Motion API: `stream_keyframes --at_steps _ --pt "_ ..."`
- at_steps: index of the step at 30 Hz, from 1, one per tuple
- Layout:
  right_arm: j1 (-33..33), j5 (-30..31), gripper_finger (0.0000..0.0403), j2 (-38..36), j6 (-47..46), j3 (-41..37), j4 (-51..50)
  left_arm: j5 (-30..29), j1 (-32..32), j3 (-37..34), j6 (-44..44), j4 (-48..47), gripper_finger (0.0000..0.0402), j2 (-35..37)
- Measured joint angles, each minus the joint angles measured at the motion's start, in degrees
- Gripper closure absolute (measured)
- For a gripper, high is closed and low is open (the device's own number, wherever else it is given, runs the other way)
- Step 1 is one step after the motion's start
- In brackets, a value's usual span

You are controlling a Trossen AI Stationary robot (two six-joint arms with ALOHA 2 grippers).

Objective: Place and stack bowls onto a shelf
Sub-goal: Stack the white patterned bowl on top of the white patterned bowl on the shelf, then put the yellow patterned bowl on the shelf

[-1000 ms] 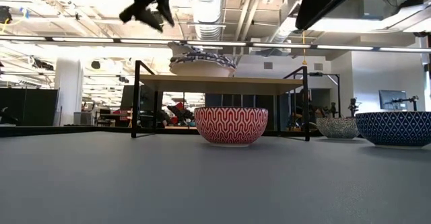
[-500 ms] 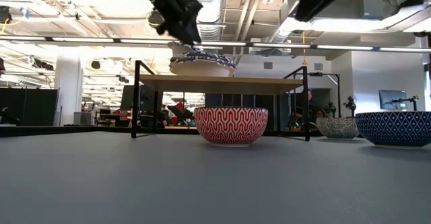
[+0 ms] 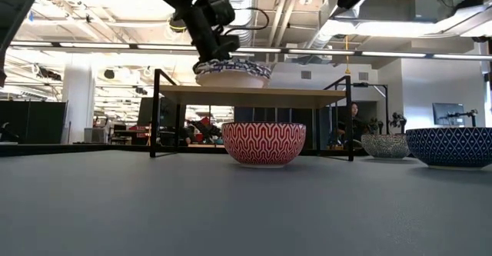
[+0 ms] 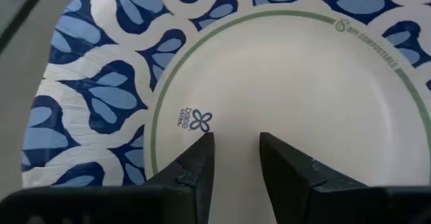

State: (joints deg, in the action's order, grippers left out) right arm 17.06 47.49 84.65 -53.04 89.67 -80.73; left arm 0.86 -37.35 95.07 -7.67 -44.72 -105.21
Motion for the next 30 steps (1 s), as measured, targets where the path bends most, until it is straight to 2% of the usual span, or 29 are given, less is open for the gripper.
stream_keyframes --at_steps 5,10,16,21,26,30 --pt "-2.0 0.8 0.0278 -2.6 2.9 0.0 -0.1 -1.5 -0.9 0.3 -2.8 -6.7 0.0317 1.0" --pt "-2.6 0.8 0.0278 -4.4 6.4 0.0 -0.1 -1.8 -1.2 0.3 -2.1 -15.2 0.0333 3.0" --pt "-3.9 0.4 0.0278 -4.7 7.9 -1.7 -1.2 -3.4 0.1 0.1 1.4 -15.6 0.0337 7.8" --pt "-4.1 -6.3 0.0278 -5.8 5.9 -11.1 0.5 -7.5 1.9 0.1 2.7 -13.1 0.0329 14.6" --pt "-4.0 -12.1 0.0278 -8.6 1.6 -20.3 3.0 -7.5 4.3 0.1 4.4 -10.4 0.0312 20.3" --pt "-5.0 -20.6 0.0278 -11.2 1.5 -26.7 7.3 -7.6 9.6 -1.7 5.4 -7.2 0.0302 25.1"
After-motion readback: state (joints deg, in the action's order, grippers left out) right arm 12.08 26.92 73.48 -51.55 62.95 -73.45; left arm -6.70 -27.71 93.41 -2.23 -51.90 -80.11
